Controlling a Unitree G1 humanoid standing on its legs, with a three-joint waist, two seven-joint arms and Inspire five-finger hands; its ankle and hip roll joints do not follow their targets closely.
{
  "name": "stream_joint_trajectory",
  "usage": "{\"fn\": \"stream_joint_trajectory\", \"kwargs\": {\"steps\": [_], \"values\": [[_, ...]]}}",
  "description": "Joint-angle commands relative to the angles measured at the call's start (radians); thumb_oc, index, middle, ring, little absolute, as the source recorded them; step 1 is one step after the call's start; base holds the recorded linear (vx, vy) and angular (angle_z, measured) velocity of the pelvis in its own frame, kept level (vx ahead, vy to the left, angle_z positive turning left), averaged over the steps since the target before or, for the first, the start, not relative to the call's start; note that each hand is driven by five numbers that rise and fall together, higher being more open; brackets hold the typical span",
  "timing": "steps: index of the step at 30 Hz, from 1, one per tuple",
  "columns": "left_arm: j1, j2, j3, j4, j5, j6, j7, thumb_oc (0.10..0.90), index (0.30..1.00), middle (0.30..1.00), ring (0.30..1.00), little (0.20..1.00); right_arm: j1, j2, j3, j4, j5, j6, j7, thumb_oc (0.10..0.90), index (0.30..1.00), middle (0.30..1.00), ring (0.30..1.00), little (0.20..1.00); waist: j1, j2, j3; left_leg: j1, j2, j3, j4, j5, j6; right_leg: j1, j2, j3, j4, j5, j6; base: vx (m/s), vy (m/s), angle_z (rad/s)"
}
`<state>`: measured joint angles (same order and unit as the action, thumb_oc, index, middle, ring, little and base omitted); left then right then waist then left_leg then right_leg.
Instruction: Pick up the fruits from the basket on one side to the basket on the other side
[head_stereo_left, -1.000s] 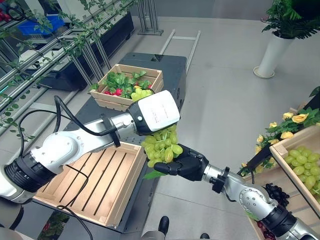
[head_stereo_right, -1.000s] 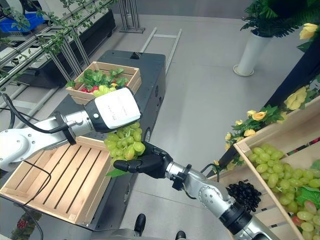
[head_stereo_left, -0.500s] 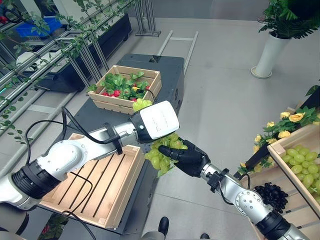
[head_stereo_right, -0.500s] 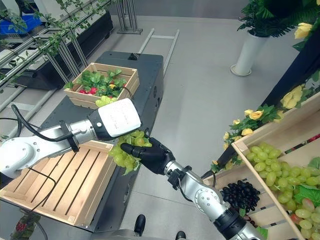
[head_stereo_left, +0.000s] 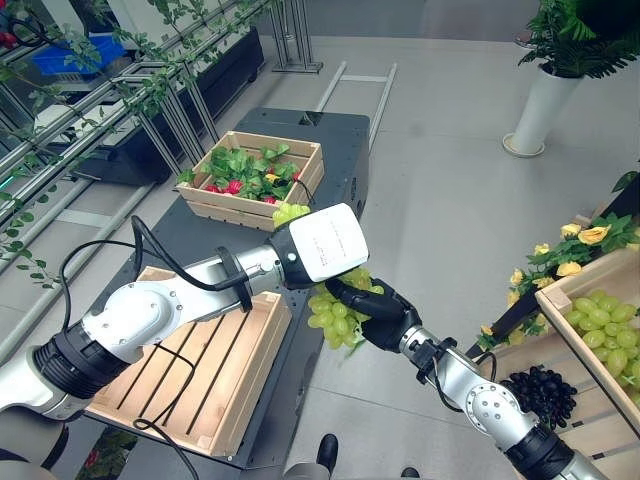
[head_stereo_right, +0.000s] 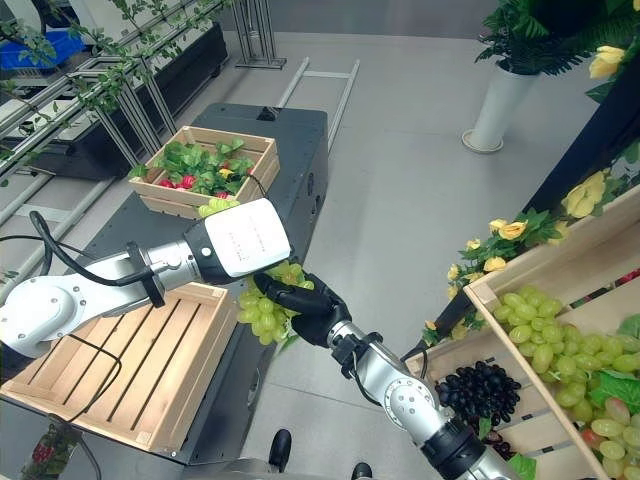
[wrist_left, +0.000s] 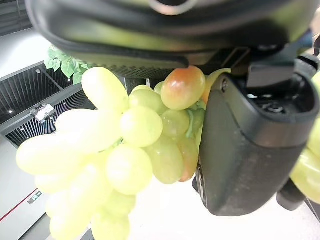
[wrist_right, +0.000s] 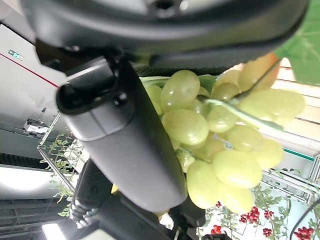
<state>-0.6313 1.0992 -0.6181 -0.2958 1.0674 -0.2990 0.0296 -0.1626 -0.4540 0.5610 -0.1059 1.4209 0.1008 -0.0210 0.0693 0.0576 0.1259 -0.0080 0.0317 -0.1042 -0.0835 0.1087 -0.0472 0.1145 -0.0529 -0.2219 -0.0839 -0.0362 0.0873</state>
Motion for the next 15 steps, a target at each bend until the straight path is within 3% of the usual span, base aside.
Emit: {"fn": "stream_joint_trajectory", "kwargs": {"steps": [1,7,9,10,15], "values": [[0.024,-0.032,0.123,0.045,0.003,0.045,0.050,0.400,0.300,0.300,0.300,0.300,-0.015,0.082,-0.047,-0.117,0.046,-0.073,0.054,0.400,0.300,0.300,0.300,0.300,-0.013,-0.048,-0.141,0.006,-0.058,0.060,-0.004,-0.056,0.059,-0.074,-0.022,0.031,-0.003,0.091,0.001,0.00,0.000,0.00],[0.023,-0.022,0.128,0.045,0.003,0.059,0.066,0.400,0.300,0.300,0.300,0.300,-0.018,0.054,-0.043,-0.114,0.025,-0.024,0.084,0.400,0.300,0.300,0.300,0.300,-0.014,-0.051,-0.142,0.006,-0.058,0.060,-0.004,-0.056,0.059,-0.074,-0.022,0.033,-0.003,0.092,0.001,0.00,0.000,0.00],[0.024,-0.020,0.133,0.042,0.004,0.060,0.067,0.400,0.300,0.300,0.300,0.300,-0.019,0.049,-0.044,-0.113,0.027,-0.013,0.099,0.599,0.599,0.599,0.599,0.599,-0.013,-0.052,-0.142,0.006,-0.058,0.059,-0.004,-0.056,0.060,-0.074,-0.022,0.033,-0.003,0.092,0.001,0.00,0.000,0.00],[0.026,-0.020,0.137,0.039,0.004,0.060,0.065,0.400,0.300,0.300,0.300,0.300,-0.019,0.048,-0.045,-0.114,0.024,-0.009,0.105,0.800,0.900,0.900,0.900,0.900,-0.012,-0.052,-0.143,0.007,-0.058,0.058,-0.004,-0.056,0.060,-0.073,-0.023,0.033,-0.003,0.092,0.001,0.00,0.000,0.00],[0.033,-0.022,0.147,0.039,0.012,0.062,0.076,0.400,0.300,0.300,0.300,0.300,-0.014,0.049,-0.042,-0.107,0.015,0.003,0.113,0.800,0.900,0.900,0.900,0.900,-0.011,-0.054,-0.146,0.009,-0.059,0.057,-0.004,-0.057,0.061,-0.072,-0.023,0.036,-0.003,0.092,0.002,0.00,0.000,0.00]]}}
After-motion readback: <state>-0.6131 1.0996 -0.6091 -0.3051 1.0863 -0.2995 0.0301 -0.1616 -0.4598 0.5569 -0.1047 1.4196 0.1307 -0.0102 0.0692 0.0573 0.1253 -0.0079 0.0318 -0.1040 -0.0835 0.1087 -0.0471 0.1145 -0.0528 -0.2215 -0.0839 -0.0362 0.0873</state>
